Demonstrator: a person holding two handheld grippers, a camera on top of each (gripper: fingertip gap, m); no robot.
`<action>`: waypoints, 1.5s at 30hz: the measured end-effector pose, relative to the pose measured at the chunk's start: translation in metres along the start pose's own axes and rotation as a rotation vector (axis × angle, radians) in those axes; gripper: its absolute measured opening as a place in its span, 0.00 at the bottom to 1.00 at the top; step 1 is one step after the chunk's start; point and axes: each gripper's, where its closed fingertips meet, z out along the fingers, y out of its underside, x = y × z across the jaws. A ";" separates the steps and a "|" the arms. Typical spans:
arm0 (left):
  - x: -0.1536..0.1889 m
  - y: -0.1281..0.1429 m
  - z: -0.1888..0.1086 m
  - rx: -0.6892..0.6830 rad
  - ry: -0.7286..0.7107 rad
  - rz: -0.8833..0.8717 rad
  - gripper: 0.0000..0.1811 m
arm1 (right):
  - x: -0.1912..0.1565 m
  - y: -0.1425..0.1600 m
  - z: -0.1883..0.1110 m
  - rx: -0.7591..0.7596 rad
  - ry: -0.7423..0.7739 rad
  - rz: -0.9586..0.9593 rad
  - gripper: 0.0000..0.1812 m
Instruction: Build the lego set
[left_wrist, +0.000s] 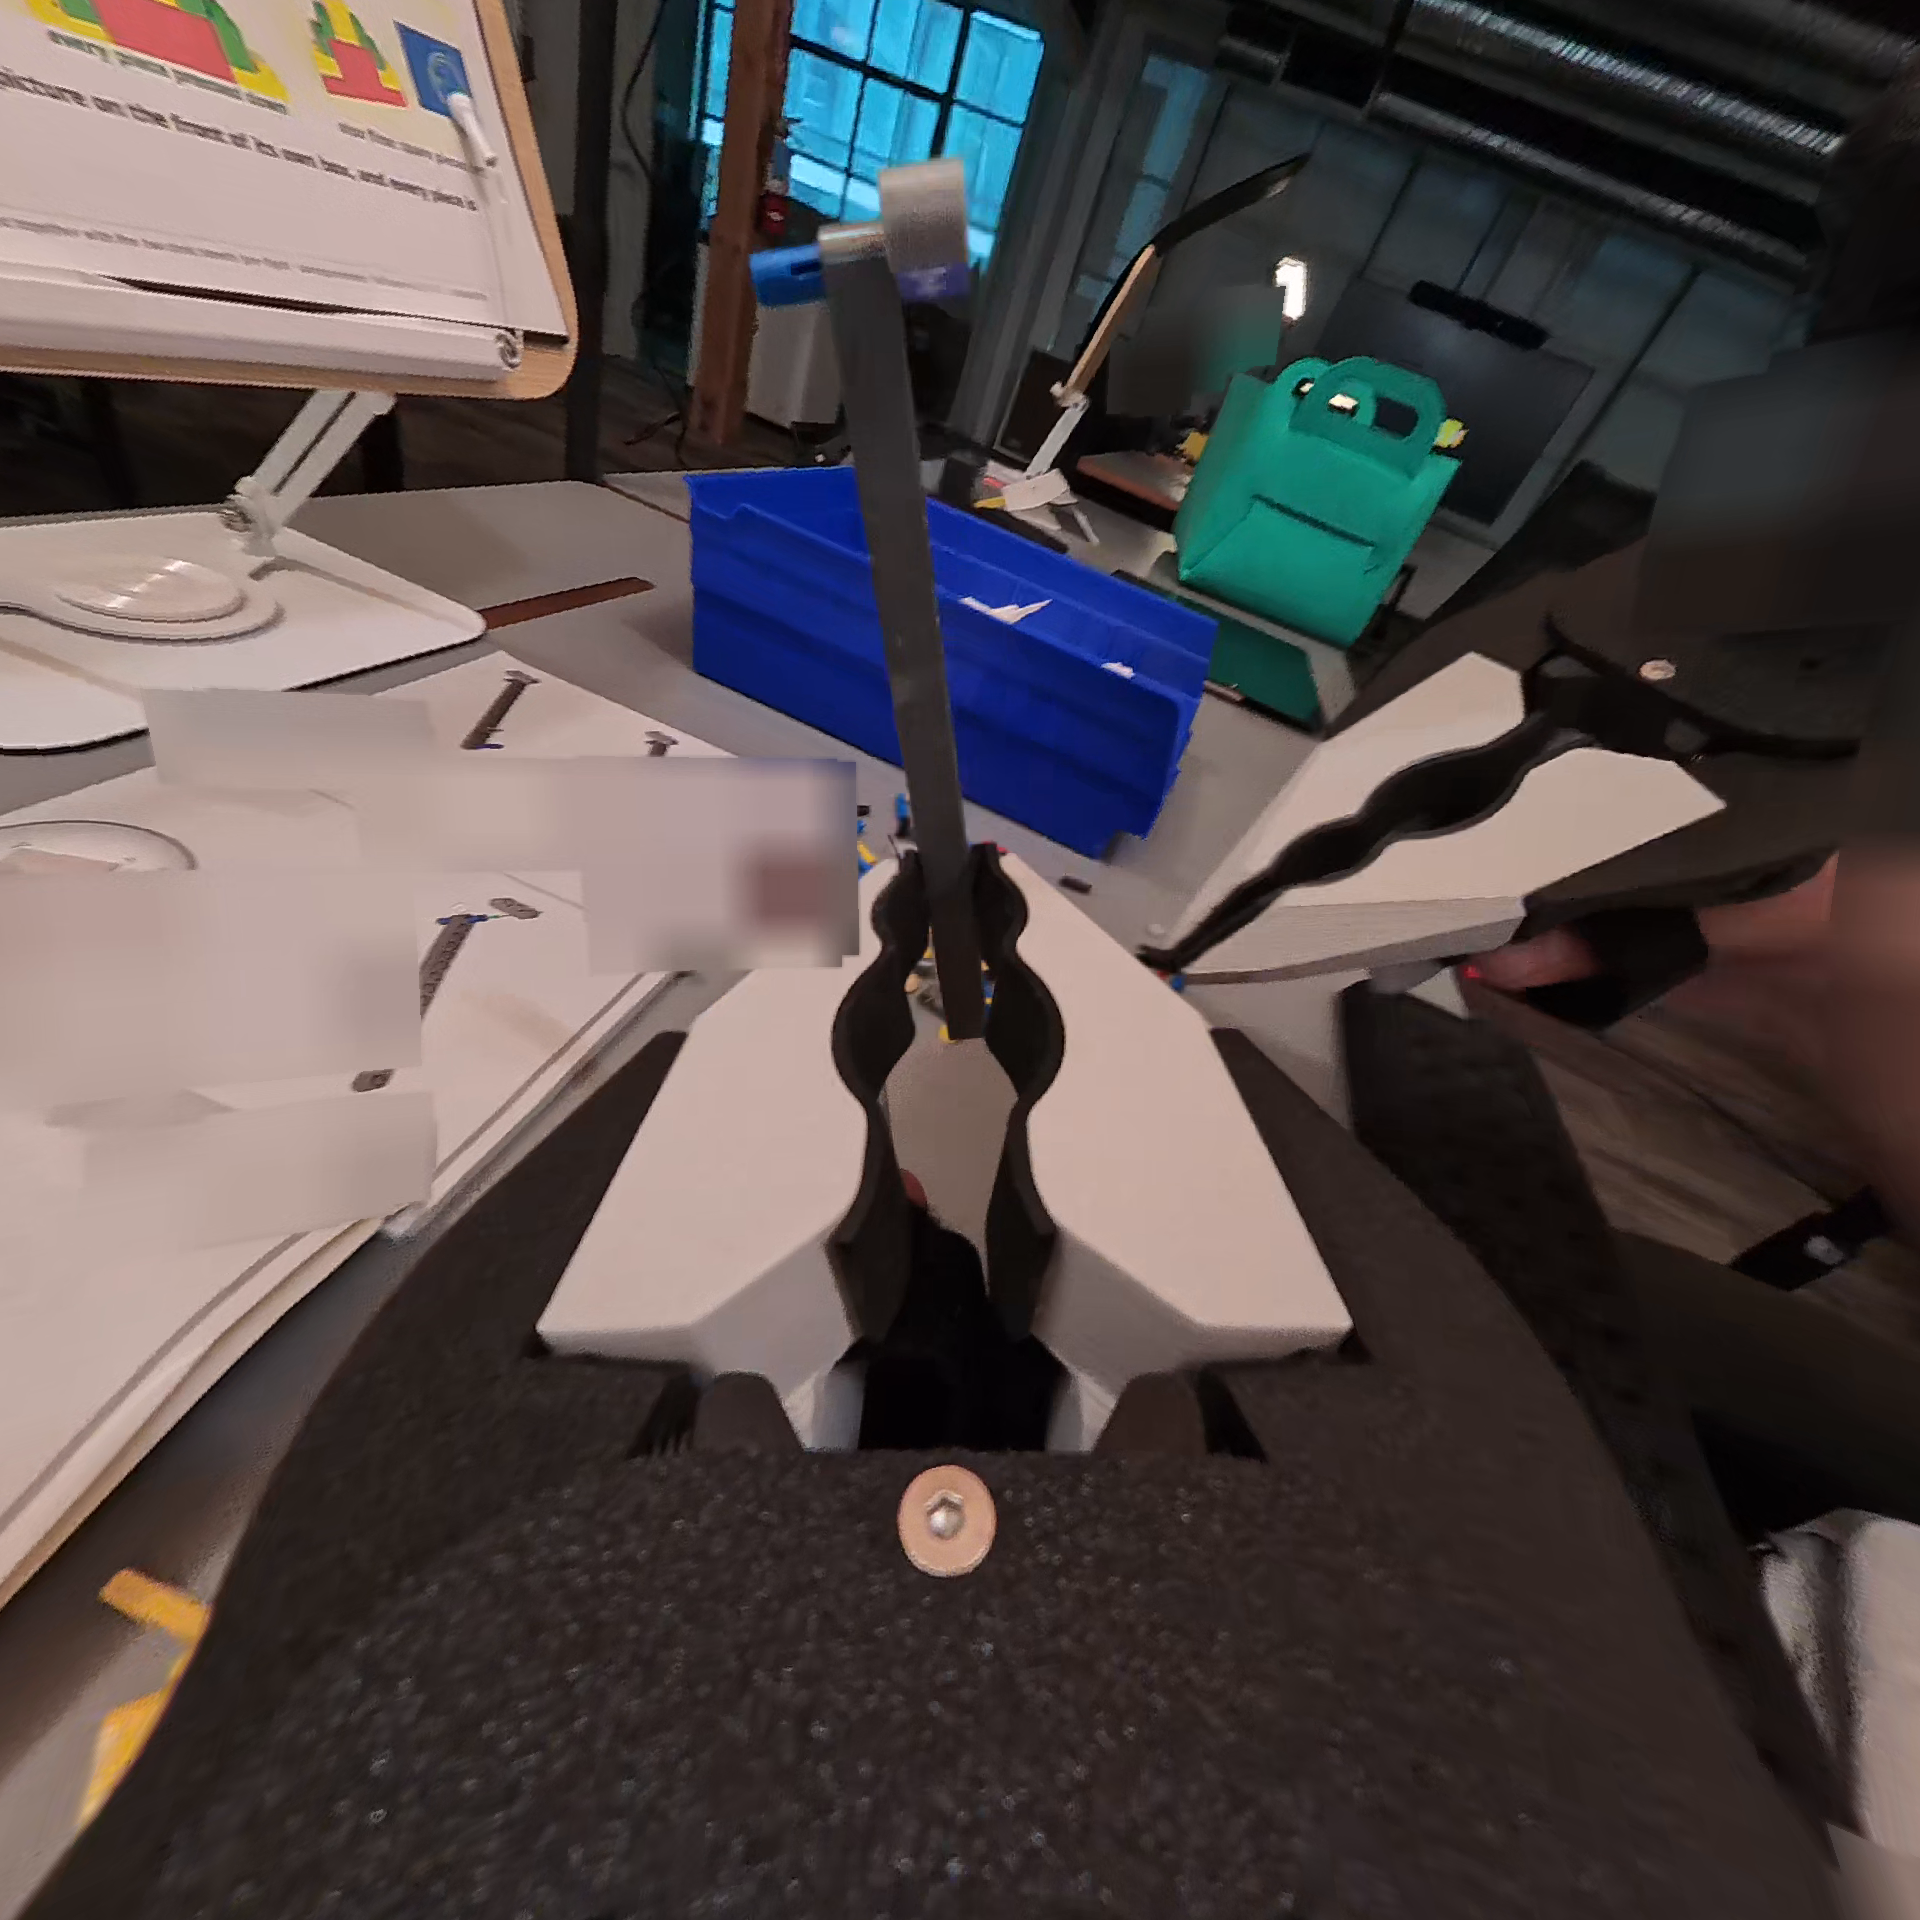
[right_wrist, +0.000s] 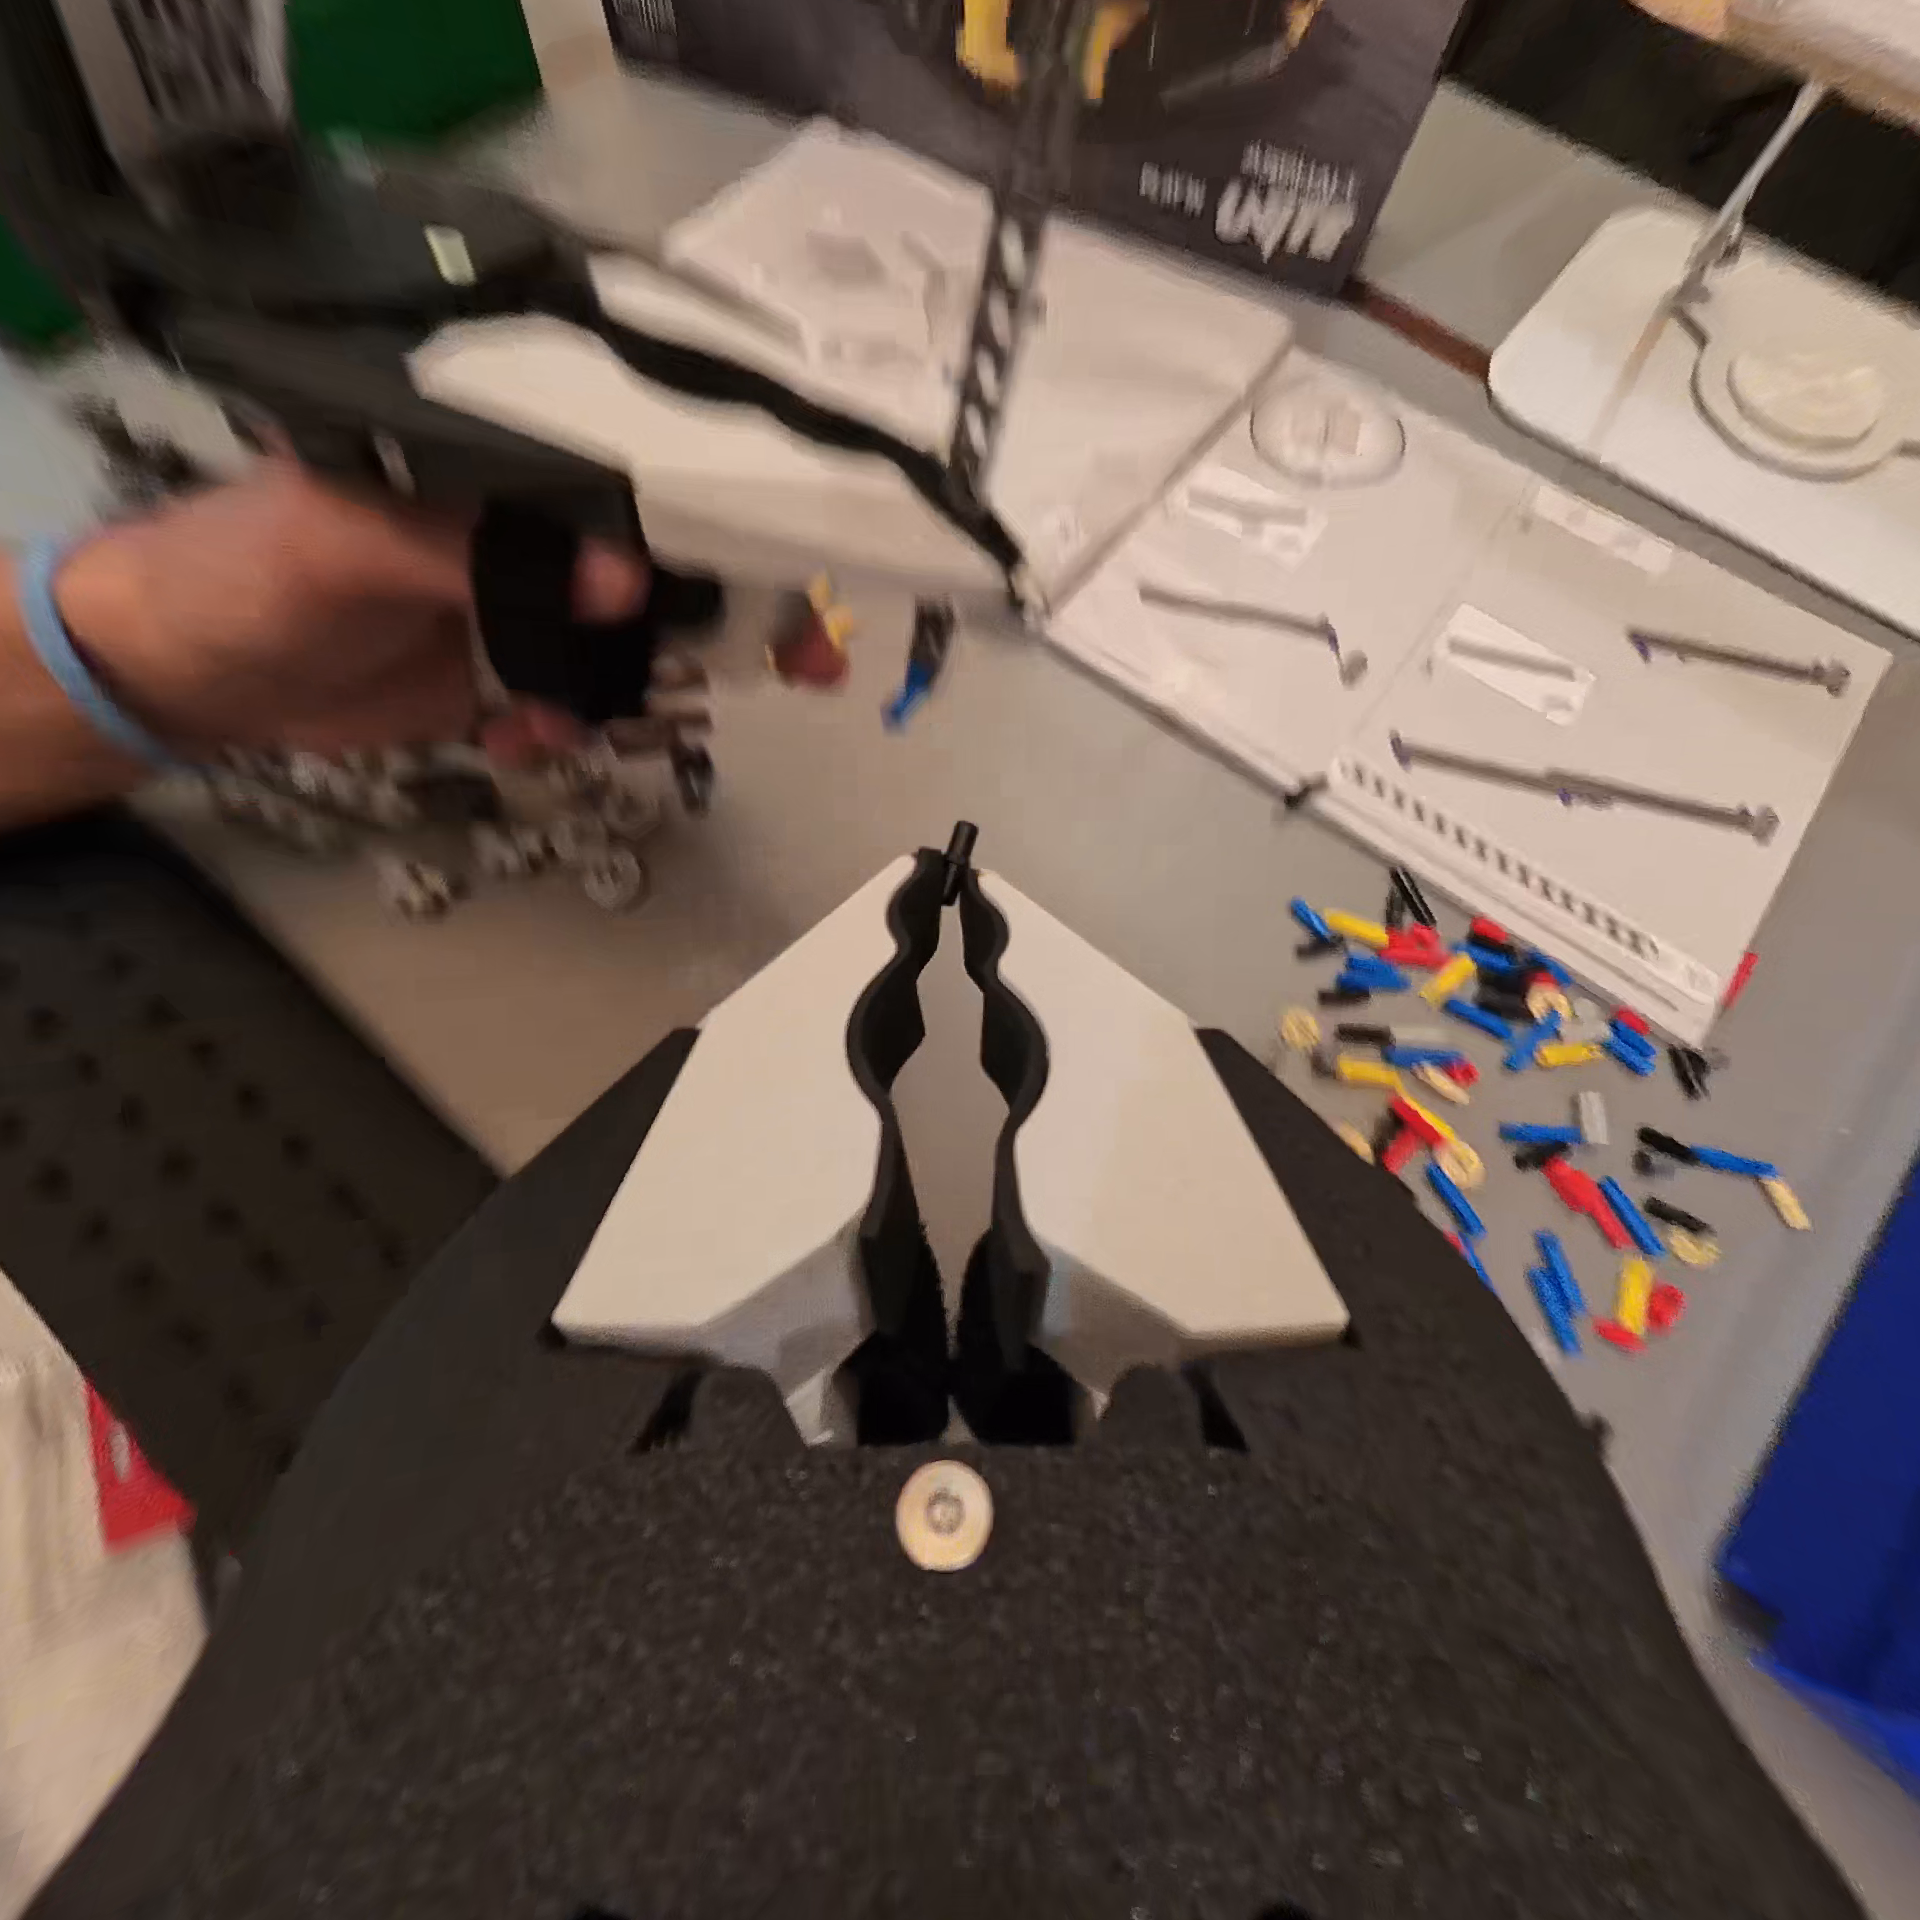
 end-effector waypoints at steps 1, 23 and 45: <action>-0.004 0.001 0.000 -0.013 -0.026 0.023 0.04 | 0.009 0.020 -0.007 -0.081 -0.009 -0.029 0.02; -0.017 0.003 -0.004 -0.058 -0.129 0.142 0.03 | 0.135 0.246 -0.135 -1.600 -0.151 -0.221 0.00; -0.004 0.008 0.001 -0.076 -0.110 0.201 0.04 | 0.338 0.297 -0.221 0.017 0.475 0.494 0.17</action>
